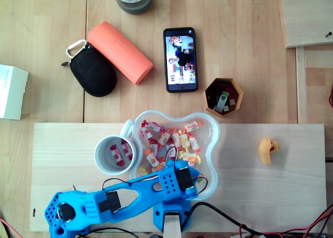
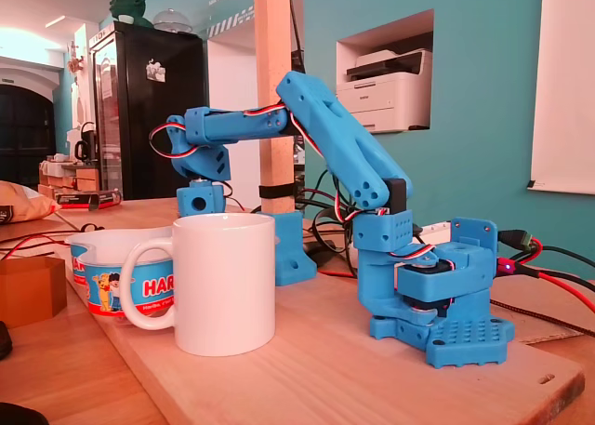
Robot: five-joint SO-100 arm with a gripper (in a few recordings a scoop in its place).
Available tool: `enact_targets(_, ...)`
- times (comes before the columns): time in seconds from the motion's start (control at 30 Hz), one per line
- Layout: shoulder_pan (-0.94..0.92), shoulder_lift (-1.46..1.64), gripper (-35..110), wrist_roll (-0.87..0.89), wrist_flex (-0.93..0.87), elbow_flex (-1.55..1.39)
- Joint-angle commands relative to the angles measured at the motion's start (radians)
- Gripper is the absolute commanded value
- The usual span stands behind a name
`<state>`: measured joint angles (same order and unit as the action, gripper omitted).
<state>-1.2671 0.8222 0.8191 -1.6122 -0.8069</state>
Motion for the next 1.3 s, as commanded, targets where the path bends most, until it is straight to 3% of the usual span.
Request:
enact_targets(0.0,0.031,0.034,21,-0.02,0.002,0.028)
enact_targets(0.33,0.086,0.025,21,-0.092,0.005,0.026)
enact_targets(1.27,0.017,0.025,21,-0.161,-0.002,0.011)
